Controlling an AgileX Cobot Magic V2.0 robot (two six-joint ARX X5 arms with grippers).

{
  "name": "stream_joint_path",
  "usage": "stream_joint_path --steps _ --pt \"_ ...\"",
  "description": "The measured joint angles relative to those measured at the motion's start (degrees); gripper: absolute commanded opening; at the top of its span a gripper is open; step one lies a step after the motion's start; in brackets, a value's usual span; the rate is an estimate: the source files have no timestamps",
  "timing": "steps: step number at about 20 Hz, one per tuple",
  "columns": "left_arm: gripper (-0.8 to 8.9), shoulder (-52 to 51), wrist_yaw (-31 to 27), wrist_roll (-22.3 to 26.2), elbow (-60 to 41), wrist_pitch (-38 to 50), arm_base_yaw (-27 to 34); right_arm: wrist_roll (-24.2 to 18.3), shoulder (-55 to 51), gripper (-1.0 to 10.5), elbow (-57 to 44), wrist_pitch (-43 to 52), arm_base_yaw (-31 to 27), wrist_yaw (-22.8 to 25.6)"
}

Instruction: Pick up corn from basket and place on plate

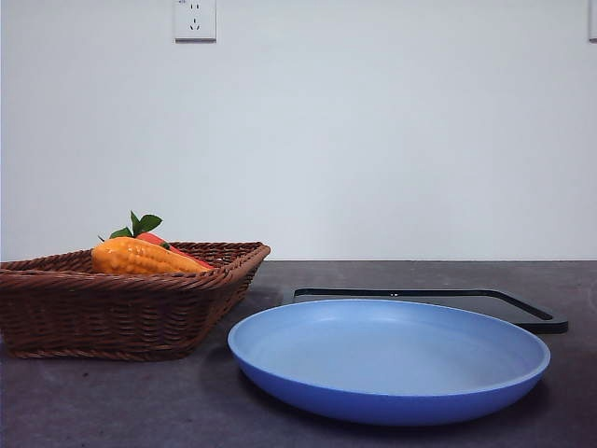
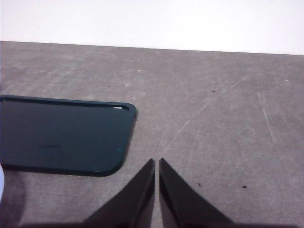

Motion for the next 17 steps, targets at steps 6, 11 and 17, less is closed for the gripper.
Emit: stream_joint_path --steps 6,11,17 --pt "0.08 0.00 0.00 -12.00 0.00 0.02 0.00 5.38 0.00 0.0 0.00 1.16 0.00 -0.02" --pt "0.07 0.00 0.81 -21.64 0.00 1.79 0.02 11.82 0.00 0.0 0.31 3.65 0.00 -0.11" --pt "0.07 0.24 4.44 -25.81 2.14 -0.02 0.00 18.32 0.07 0.0 6.71 3.06 0.00 -0.09"
